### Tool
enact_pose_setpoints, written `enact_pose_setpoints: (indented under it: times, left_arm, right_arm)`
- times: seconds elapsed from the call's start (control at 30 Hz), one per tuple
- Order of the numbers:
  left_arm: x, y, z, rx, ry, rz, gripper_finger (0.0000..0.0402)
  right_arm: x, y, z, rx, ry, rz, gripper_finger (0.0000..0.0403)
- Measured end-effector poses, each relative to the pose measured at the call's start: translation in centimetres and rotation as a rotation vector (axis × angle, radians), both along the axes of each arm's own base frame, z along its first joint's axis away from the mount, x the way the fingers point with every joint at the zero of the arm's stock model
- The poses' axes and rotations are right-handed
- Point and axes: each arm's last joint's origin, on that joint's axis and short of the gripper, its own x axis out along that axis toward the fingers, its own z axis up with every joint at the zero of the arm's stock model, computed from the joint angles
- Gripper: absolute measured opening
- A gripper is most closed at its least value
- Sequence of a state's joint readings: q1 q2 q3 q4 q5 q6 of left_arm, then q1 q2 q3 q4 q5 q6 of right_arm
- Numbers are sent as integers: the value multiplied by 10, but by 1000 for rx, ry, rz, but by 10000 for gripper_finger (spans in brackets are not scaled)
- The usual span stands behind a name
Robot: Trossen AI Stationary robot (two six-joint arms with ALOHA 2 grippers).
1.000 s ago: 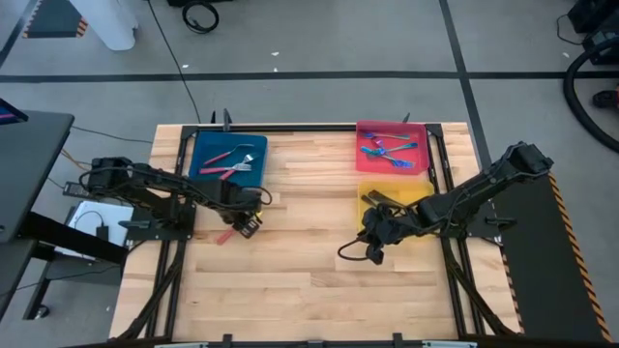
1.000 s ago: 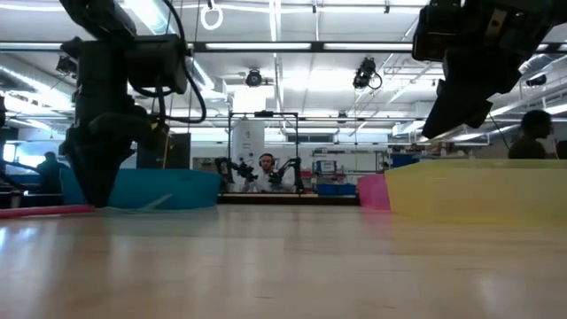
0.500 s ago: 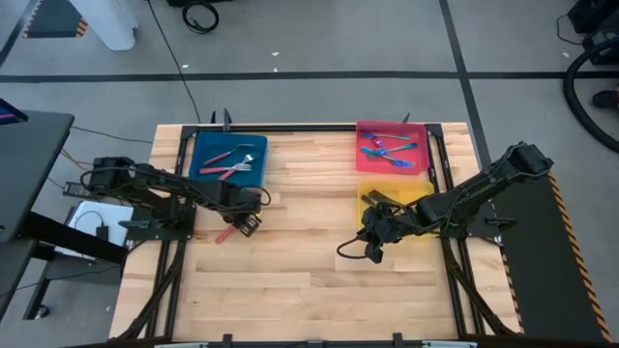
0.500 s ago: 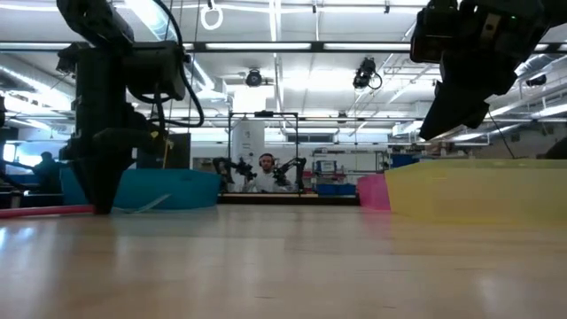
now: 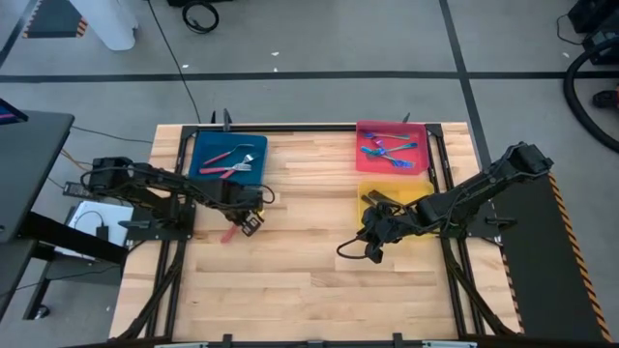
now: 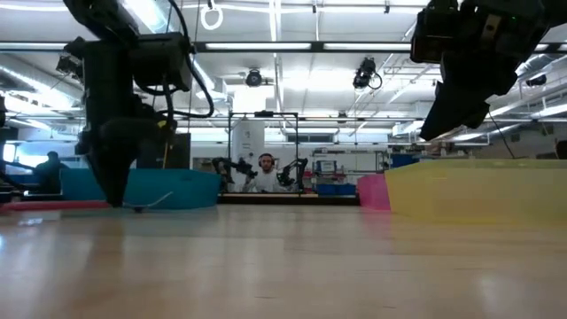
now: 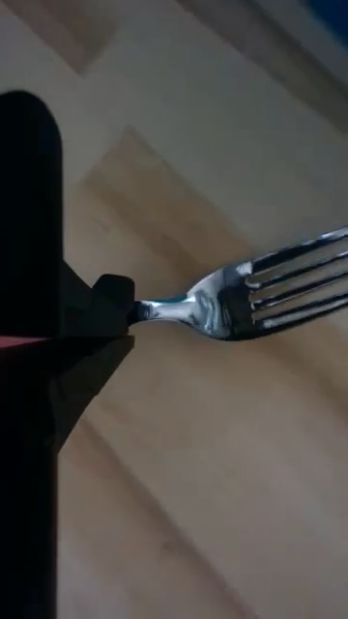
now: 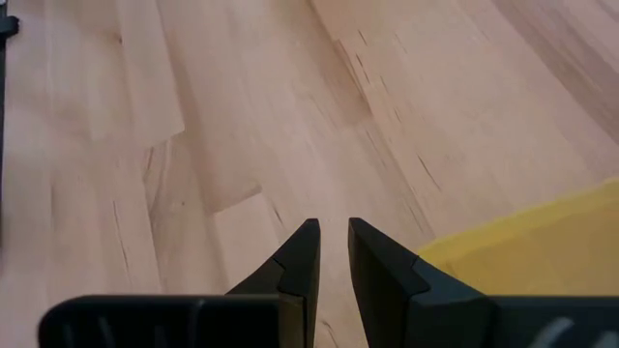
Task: Sort silverware by color (type)
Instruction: Put the red fork into the blue bin
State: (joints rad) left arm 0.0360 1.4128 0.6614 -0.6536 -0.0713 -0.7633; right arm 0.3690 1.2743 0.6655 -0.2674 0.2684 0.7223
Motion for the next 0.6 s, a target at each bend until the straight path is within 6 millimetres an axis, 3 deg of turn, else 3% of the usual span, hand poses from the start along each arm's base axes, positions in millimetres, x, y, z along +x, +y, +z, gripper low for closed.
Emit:
enact_pose_setpoints:
  times: [0.17, 0.47, 0.6]
  left_arm:
    - [1, -3, 10, -16, 34, -48, 0]
    - [-7, -4, 51, 24, 4, -61, 0]
    - [-8, -5, 55, 18, -22, -31, 0]
  right_arm:
    - [0, 0, 0, 0, -1, 0, 65]
    - [0, 0, 0, 6, -2, -4, 65]
    - [0, 0, 0, 6, -2, -4, 65]
